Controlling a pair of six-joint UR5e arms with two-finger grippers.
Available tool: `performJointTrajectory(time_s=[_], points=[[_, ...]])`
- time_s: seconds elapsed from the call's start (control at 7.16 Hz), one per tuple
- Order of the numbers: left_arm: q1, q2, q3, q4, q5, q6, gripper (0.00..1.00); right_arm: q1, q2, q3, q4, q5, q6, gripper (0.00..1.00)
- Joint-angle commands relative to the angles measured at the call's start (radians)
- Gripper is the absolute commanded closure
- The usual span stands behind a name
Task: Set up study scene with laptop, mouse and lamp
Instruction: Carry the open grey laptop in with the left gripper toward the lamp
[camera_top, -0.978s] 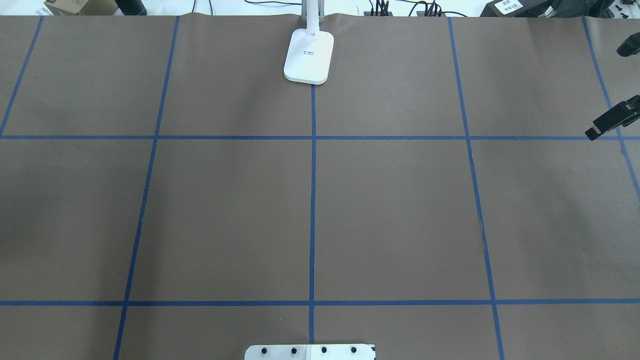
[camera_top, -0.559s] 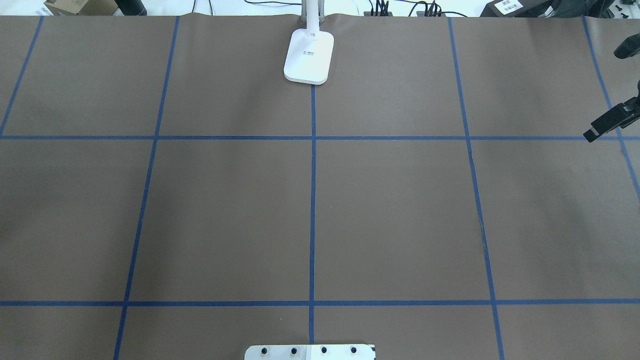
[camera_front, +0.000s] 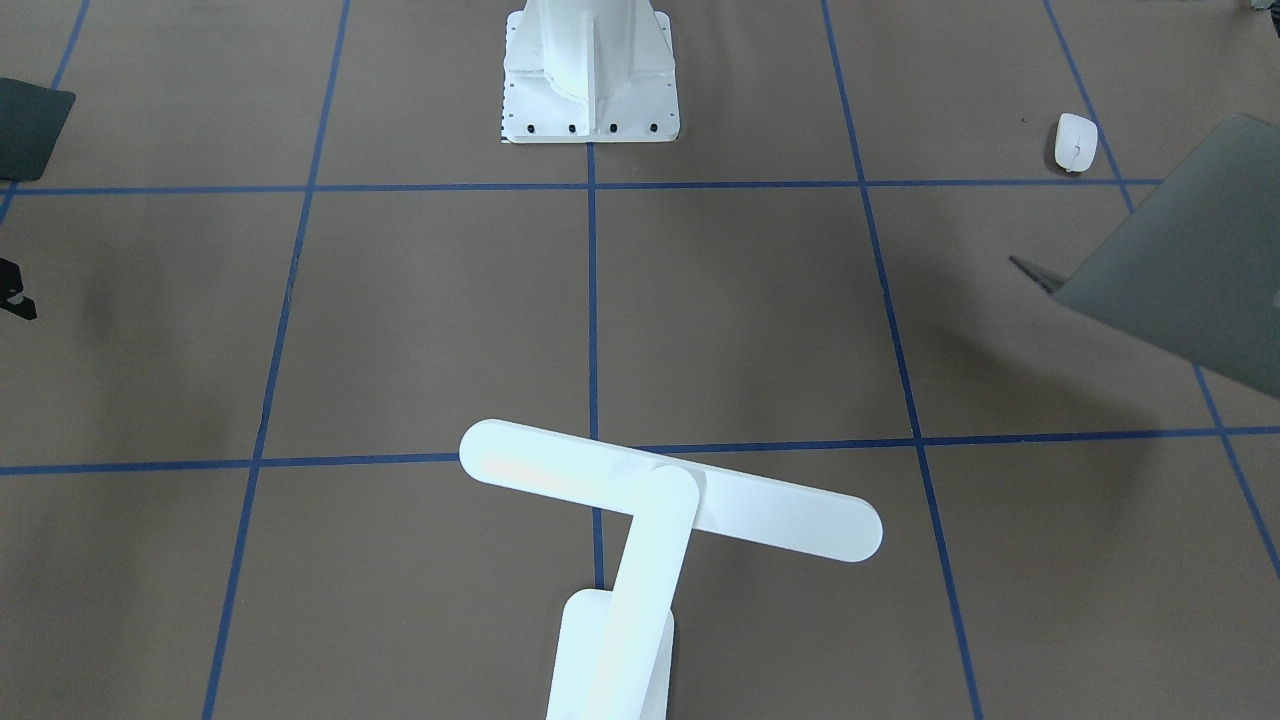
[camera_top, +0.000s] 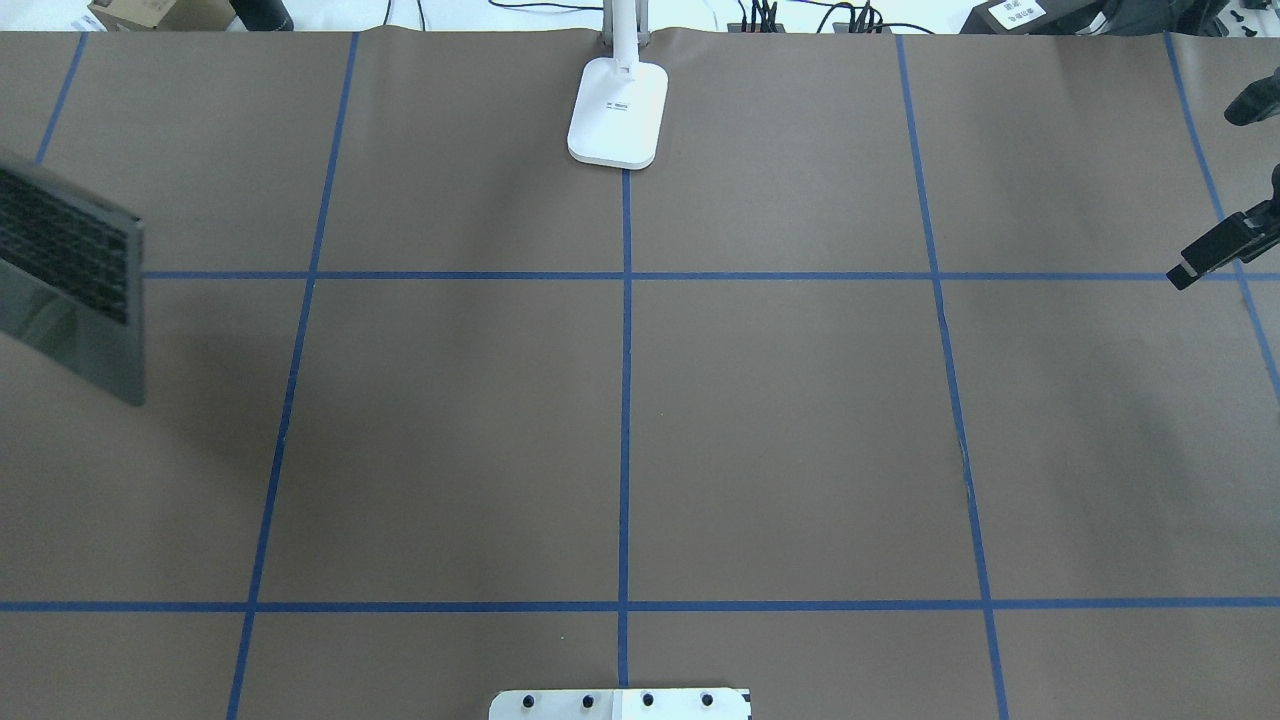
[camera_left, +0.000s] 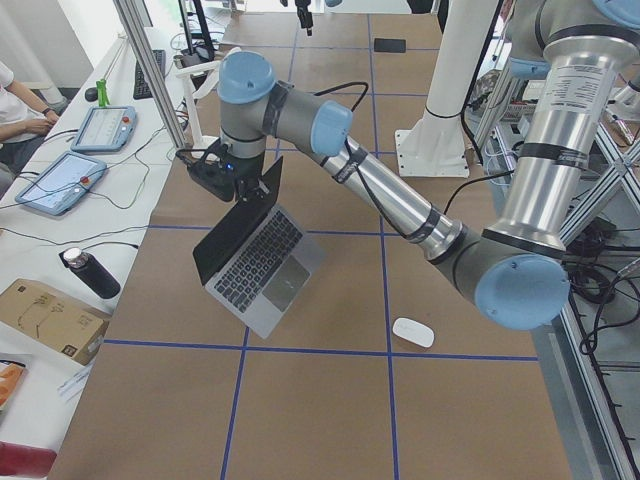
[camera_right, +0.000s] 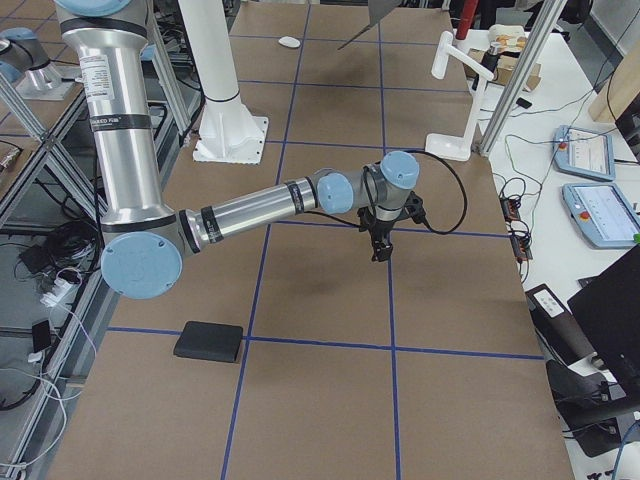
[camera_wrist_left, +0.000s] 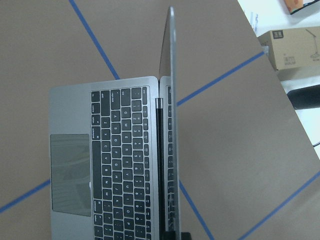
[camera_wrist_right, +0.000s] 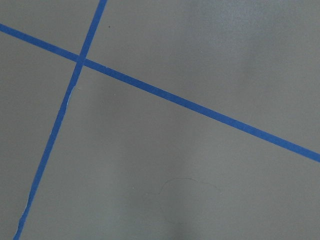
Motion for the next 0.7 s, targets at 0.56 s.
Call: performJointTrajectory(time_s=[0.56], points=[[0.571, -0.503, 0.063, 0.036, 0.293, -0.962, 1.0, -0.001, 0.001, -0.037, 0.0, 0.001, 0.001, 0.0]])
